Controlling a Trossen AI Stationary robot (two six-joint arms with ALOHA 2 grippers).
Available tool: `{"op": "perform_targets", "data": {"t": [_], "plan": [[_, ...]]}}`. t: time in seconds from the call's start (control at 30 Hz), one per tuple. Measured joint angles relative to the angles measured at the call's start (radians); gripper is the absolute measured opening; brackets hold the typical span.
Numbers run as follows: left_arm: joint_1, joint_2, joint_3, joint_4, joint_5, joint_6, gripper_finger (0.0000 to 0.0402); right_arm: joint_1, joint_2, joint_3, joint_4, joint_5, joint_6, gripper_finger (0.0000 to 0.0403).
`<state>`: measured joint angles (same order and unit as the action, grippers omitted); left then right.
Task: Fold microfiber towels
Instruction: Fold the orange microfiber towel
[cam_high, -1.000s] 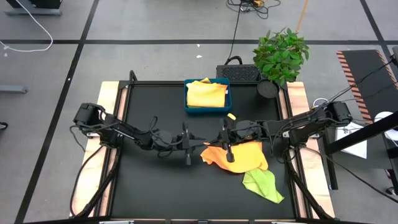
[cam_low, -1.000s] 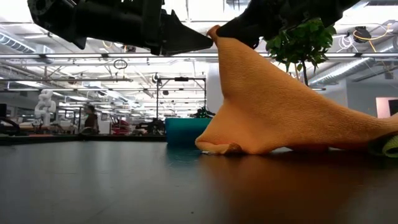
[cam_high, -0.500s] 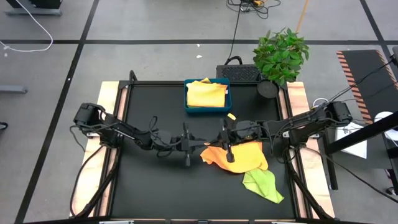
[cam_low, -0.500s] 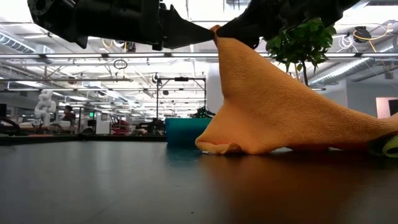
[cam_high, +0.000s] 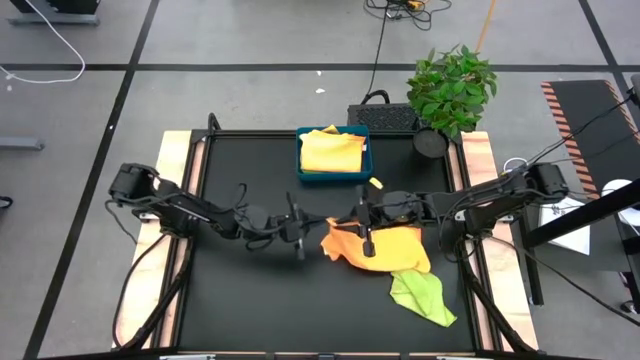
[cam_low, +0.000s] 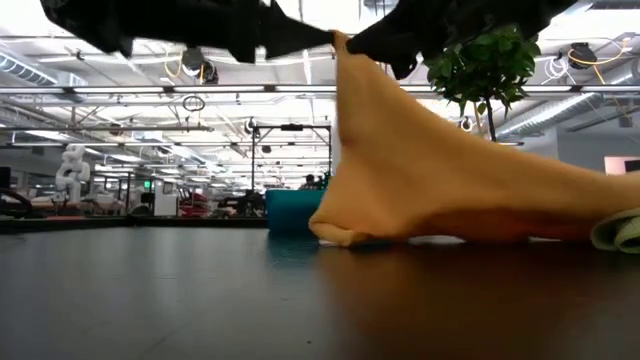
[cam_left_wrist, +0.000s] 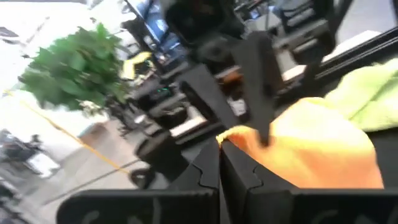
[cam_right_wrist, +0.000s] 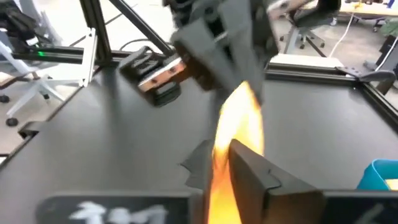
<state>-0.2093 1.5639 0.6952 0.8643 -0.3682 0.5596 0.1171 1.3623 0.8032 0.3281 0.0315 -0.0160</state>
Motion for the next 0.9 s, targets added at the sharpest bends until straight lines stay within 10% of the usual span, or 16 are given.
{"op": "perform_targets", "data": {"t": [0.6, 0.9], "plan": [[-0.084, -0.384, 0.001, -0.492, 0.016, 0.201, 0.0001, -0.038, -0.103, 0.000, -0.305, 0.098, 0.107, 0.0125], [-0.093, -0.386, 0.000, -0.650, 0.284, 0.081, 0.0000, -0.143, -0.020, -0.093, -0.337, -0.044, 0.221, 0.0125]]}}
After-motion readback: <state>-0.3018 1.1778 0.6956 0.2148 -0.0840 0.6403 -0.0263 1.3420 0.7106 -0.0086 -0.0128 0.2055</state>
